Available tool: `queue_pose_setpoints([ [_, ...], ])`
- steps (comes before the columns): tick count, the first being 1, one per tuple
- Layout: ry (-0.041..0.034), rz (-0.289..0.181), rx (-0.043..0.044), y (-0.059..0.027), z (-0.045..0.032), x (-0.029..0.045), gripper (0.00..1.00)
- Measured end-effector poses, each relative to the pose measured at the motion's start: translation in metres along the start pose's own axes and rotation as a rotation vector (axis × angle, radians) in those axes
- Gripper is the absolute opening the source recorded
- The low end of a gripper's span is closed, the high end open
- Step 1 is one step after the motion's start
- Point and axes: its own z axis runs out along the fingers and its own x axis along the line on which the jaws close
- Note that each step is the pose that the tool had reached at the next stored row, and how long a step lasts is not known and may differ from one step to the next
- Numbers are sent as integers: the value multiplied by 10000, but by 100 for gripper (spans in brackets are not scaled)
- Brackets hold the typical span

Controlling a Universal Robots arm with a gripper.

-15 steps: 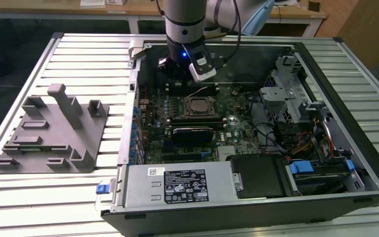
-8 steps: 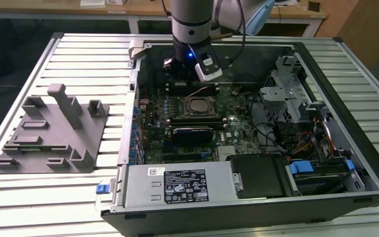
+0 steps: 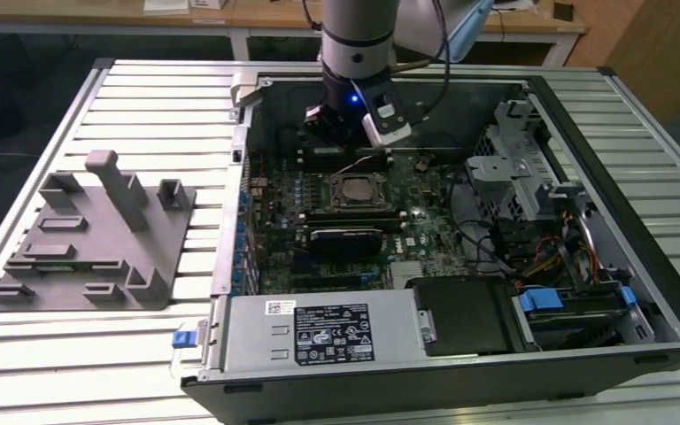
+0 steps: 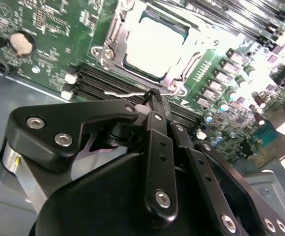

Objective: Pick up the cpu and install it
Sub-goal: 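Install the first cpu locking lever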

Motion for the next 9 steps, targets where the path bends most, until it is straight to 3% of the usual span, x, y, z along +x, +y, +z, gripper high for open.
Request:
queue_pose_setpoints([
  [9,-5,4,34,1,1,-12,11],
])
